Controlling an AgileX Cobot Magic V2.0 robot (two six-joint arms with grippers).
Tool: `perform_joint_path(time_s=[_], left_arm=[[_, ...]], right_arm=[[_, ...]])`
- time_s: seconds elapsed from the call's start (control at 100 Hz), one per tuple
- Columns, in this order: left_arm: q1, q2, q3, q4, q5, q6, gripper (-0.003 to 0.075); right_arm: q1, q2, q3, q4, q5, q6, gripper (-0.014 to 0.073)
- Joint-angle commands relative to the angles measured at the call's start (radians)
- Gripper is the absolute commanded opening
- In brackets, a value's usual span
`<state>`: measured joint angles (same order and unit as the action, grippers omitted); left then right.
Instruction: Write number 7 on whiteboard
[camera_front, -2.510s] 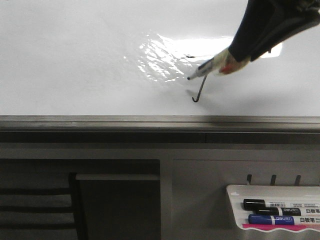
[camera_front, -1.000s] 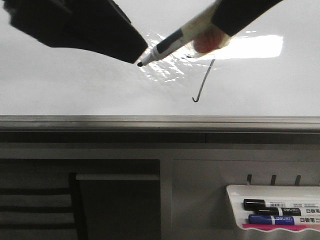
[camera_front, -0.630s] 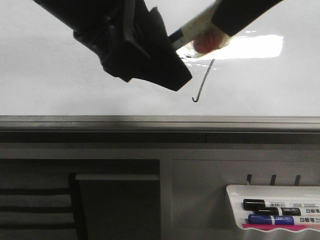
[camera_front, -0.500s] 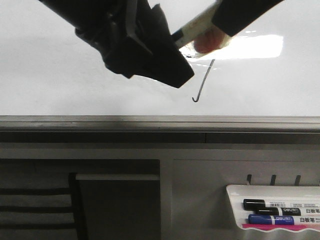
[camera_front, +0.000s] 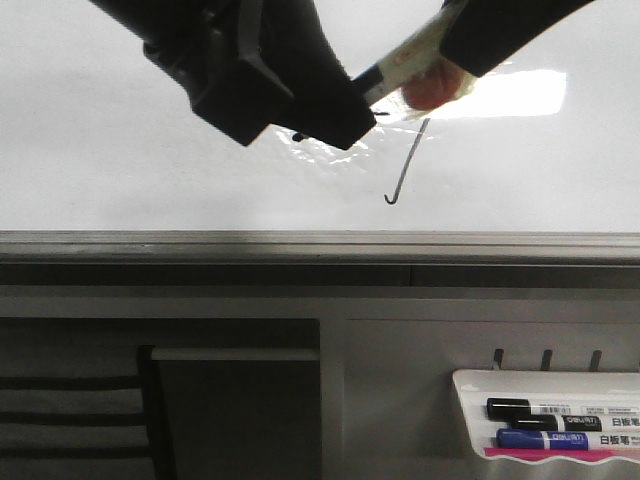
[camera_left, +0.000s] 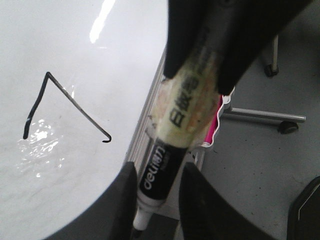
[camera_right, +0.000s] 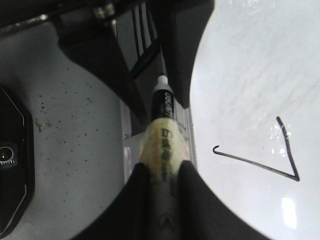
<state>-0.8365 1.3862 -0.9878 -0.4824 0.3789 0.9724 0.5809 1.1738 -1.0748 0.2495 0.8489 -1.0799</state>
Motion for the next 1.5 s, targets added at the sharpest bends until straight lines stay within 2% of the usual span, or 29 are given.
perform_joint_path(time_s=[0.0, 0.58, 0.65, 0.77, 0.82, 1.02, 1.18, 1.33, 1.49], left_arm=[[-0.008, -0.036, -0.034, -0.022, -0.045, 0.012, 0.0111], [-0.008, -0.036, -0.034, -0.022, -0.054, 0.017, 0.0092], [-0.008, -0.036, -0.034, -0.022, -0.054, 0.017, 0.0092], [-0.008, -0.036, -0.034, -0.022, -0.054, 0.017, 0.0086], [-0.008, -0.036, -0.034, -0.022, -0.054, 0.017, 0.0069], [0.0, -0.036, -0.034, -0.022, -0.054, 0.014, -0.0015], [0.054, -0.038, -0.034, -0.022, -0.054, -0.03, -0.002], [0.142, -0.043, -0.034, -0.022, -0.048, -0.133, -0.002], [0.275, -0.085, -0.034, -0.022, 0.051, -0.212, -0.002]], right_arm=[[0.003, -0.027, -0.036, 0.002, -0.064, -0.048, -0.0046], [0.003, -0.027, -0.036, 0.041, -0.08, -0.056, -0.0036], [0.003, -0.027, -0.036, 0.041, -0.082, -0.056, 0.0016], [0.003, -0.027, -0.036, 0.041, -0.084, -0.056, 0.0189], [0.003, -0.027, -0.036, 0.041, -0.084, -0.056, 0.0236], [-0.019, -0.064, -0.036, -0.008, -0.089, -0.047, 0.026], [-0.107, -0.174, -0.036, -0.011, -0.109, 0.044, 0.026], [-0.209, -0.275, -0.036, -0.011, -0.11, 0.109, 0.026], [-0.288, -0.339, -0.036, -0.011, -0.099, 0.131, 0.026]])
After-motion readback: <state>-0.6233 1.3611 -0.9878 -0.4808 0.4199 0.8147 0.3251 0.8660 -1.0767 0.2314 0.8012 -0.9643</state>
